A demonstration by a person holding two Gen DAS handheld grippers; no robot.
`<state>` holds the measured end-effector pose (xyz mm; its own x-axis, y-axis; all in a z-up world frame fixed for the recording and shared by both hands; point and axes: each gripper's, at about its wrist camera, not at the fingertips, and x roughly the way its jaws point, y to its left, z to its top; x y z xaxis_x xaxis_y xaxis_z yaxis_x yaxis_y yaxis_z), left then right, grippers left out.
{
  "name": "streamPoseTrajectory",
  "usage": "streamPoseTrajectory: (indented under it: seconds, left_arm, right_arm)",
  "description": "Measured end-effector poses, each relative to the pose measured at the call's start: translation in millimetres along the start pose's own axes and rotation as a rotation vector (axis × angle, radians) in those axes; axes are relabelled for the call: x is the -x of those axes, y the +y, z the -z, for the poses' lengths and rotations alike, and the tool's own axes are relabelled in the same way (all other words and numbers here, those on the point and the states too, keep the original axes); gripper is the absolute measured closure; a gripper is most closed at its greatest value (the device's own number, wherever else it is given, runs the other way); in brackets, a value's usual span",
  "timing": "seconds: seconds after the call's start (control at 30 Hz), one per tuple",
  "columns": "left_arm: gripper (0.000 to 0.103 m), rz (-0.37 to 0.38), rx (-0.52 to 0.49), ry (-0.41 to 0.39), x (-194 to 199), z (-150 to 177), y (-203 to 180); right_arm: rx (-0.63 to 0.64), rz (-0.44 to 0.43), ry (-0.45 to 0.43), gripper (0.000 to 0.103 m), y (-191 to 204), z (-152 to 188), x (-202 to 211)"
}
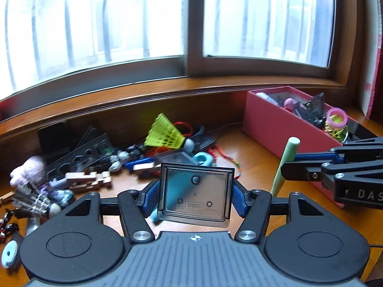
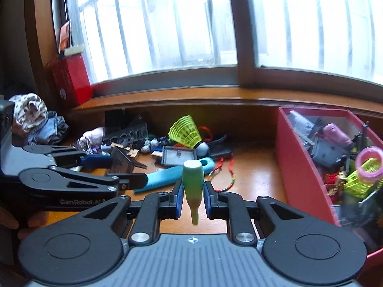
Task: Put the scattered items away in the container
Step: 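Carry the clear box and green stick to the red box and release both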
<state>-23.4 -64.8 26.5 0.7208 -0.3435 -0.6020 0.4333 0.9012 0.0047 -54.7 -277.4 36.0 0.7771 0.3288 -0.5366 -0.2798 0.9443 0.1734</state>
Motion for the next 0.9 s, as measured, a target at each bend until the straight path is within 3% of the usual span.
streamPoseTrajectory:
  seconds: [0.9]
  left_arm:
    - [0.042, 0.039, -0.071, -0.084, -42, -72, -117]
  right_arm:
    - [-0.076, 0.017, -0.170, 0.084, -111, -30, 84]
